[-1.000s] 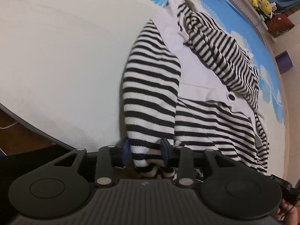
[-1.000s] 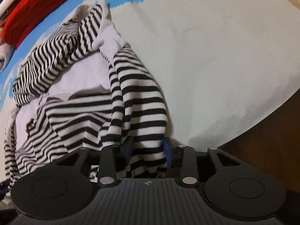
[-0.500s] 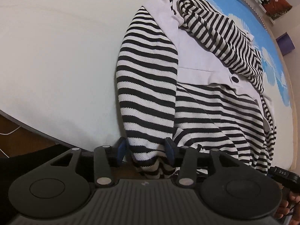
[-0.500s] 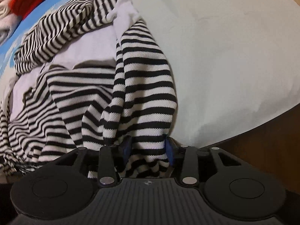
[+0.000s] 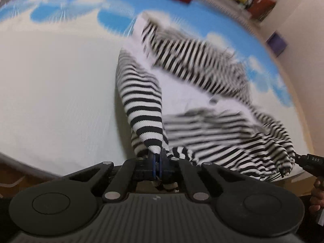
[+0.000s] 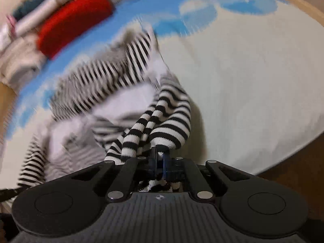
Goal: Fold small clothes
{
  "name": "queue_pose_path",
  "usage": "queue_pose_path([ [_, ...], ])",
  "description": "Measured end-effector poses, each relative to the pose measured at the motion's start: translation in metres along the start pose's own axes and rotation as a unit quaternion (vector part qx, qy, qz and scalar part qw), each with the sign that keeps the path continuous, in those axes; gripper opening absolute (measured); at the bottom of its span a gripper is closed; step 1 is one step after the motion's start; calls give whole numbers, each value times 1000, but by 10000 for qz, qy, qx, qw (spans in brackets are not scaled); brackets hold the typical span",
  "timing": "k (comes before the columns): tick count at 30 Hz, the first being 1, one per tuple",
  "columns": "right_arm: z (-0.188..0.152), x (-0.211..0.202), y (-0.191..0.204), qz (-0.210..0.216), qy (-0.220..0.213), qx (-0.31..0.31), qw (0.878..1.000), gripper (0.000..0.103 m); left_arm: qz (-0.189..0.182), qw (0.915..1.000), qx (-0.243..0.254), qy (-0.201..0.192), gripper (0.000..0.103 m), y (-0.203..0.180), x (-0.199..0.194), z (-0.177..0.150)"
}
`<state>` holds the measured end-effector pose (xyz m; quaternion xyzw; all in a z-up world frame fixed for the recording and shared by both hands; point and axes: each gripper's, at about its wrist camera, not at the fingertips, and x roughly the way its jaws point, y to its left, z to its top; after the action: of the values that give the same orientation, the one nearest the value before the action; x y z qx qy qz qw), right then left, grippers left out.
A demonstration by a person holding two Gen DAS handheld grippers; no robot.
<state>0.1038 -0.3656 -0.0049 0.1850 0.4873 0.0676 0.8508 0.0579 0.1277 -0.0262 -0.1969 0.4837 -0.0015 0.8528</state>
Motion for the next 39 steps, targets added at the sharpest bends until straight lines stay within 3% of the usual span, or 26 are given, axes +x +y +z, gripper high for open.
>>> queue_pose_path([
  [9, 21, -97, 0, 659, -790, -121, 9946, 2, -249, 9967, 459, -623, 2, -13, -96, -1],
  [13, 15, -165, -1, 1021, -1152, -375, 9874, 2, -606, 9918, 620, -935, 2, -16, -160, -13],
  [17, 14, -207, -11, 1225, -1426, -368, 9815, 2, -803, 9903, 348, -1082, 3, -10, -171, -7],
  [22, 41, -149, -23, 794, -1019, 158, 9915, 2, -483, 9946, 179, -897, 3, -8, -105, 40],
  [27, 83, -59, -9, 280, -732, 176, 9968, 2, -9, 9980, 116, -624, 3, 2, 0, 103],
  [30, 109, 3, -7, 16, -490, 404, 9980, 2, 88, 9993, -7, -364, 4, 14, 59, 123],
  [32, 119, 37, -7, -153, -386, 419, 9983, 2, -106, 9984, -561, 39, 9, 28, 87, 131],
  [34, 122, 64, -13, -347, -252, 567, 9975, 4, -448, 9922, -1133, 271, 35, 43, 97, 139],
  [37, 128, 66, -18, -371, -350, 821, 9953, 14, -710, 9868, -1452, -106, 49, 58, 82, 144],
  [39, 132, 55, -16, -384, -705, 682, 9944, 19, -856, 9844, -1517, -265, 49, 67, 73, 145],
])
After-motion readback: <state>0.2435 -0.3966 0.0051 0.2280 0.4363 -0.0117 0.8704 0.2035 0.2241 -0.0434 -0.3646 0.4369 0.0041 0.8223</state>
